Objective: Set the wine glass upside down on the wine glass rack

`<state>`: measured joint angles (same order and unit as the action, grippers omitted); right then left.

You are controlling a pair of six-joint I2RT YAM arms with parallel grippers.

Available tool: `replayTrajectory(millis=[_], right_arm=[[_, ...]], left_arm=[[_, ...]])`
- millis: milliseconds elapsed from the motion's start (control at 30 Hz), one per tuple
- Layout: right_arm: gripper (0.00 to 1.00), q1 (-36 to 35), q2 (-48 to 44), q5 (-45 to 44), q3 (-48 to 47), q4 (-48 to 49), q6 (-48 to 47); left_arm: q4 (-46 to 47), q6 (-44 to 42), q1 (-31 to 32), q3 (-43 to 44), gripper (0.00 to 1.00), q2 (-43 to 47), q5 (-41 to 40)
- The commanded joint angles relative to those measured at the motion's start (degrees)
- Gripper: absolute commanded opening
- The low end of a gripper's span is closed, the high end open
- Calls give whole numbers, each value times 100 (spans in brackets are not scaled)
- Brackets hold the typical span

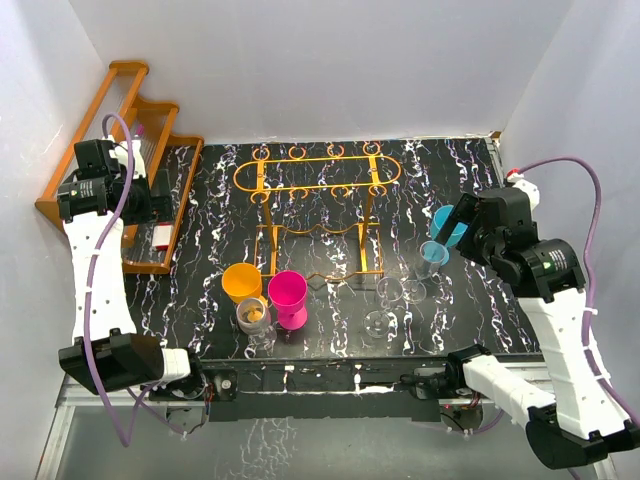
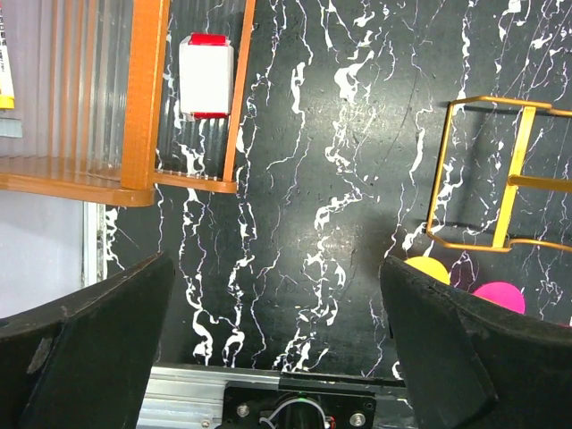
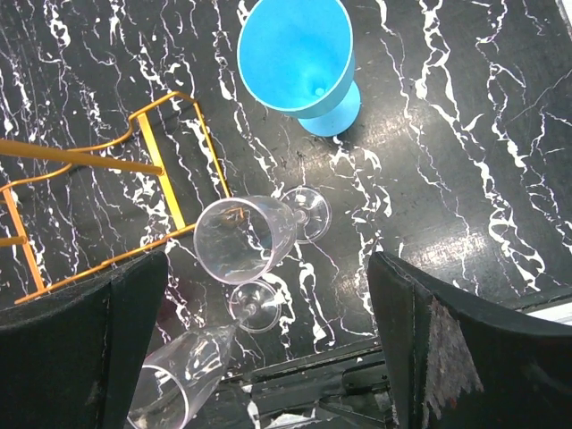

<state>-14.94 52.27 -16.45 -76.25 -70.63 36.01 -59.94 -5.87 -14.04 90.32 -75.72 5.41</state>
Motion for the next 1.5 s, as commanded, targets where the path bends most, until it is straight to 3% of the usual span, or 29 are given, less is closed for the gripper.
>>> replayTrajectory(millis=[0,233,433,733,1200,1467], right_arm=[[98,-5,289,-192,-505,-23,-146],[98,-8,-351,701,-442,404,-894],[98,-3,-136,884,-477,-421,-998],[61,-7,-316,1166,74,-383,-916],[58,-2,411,-69,102,132,-971],[58,-9,598,162,540,667,-912]], left_arm=[[-35,-193,-11,196,97,-48,166],[-201,-172,-11,192,97,-165,684],[-228,-67,-3,170,97,-182,899],[-124,-91,-4,-15,97,-56,813],[170,-107,-2,-424,97,-52,808],[398,-182,-8,-740,97,-52,752]])
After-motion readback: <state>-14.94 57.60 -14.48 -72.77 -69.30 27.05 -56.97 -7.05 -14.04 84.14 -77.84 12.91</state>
